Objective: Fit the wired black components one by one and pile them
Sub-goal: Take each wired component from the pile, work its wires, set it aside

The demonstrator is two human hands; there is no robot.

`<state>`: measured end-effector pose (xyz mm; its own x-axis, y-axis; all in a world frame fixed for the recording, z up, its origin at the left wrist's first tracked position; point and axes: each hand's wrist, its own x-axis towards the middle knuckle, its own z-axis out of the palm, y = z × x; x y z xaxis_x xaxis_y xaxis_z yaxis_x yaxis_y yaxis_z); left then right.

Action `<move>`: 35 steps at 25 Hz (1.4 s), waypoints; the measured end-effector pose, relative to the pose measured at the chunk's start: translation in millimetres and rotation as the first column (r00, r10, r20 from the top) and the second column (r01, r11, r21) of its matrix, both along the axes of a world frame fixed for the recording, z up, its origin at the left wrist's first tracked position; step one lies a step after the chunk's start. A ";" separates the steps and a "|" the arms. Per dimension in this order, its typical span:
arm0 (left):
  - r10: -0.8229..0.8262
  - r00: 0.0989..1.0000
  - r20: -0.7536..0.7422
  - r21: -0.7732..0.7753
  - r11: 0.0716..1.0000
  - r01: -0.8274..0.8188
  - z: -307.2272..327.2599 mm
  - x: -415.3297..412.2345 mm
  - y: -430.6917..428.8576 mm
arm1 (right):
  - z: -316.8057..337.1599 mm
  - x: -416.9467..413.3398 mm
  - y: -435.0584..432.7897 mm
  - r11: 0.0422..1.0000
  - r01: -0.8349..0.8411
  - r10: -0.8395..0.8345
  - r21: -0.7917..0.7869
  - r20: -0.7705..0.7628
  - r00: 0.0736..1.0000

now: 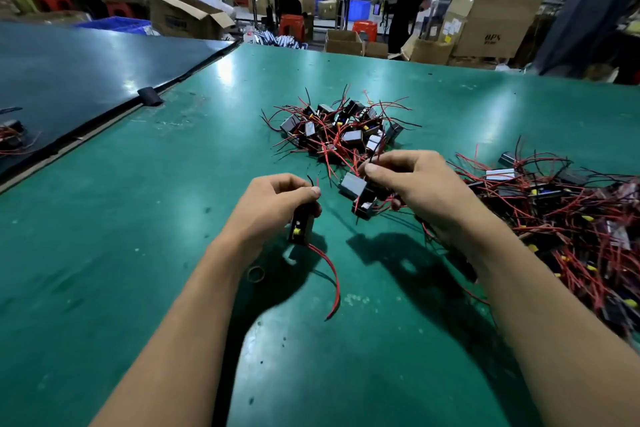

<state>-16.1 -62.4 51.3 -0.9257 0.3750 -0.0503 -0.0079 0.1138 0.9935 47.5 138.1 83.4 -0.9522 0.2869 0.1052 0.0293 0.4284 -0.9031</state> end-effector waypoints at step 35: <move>-0.252 0.827 -0.503 -0.372 0.927 0.057 -11.4 51.7 37.0 | -57.9 95.6 6.0 0.984 0.114 -0.115 0.140 -0.001 0.993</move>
